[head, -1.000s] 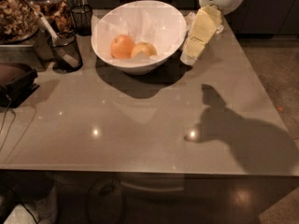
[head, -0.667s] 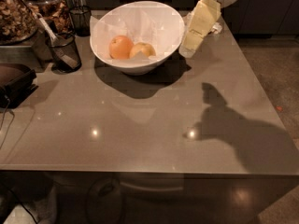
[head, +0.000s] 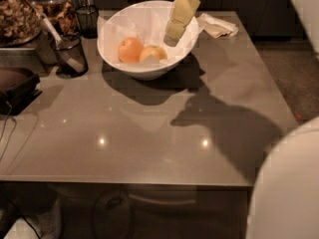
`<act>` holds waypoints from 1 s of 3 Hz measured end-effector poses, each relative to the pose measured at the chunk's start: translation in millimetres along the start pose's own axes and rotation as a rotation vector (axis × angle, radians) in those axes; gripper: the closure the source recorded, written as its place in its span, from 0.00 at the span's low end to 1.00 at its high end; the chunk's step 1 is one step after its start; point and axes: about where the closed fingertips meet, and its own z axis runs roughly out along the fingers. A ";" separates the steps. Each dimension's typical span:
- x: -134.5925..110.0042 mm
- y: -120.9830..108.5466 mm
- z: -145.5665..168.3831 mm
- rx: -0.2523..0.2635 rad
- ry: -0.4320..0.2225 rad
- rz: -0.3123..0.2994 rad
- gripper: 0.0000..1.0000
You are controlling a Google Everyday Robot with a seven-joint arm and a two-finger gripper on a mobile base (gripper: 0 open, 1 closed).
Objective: Pick apple from white bowl
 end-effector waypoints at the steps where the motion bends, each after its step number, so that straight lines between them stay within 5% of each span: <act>1: -7.9 -4.8 -0.3 0.018 -0.023 -0.003 0.00; 3: -11.9 -28.2 24.1 0.018 -0.068 0.006 0.00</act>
Offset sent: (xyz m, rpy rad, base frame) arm 0.0210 -0.0022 -0.0099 0.0638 -0.0082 -0.0303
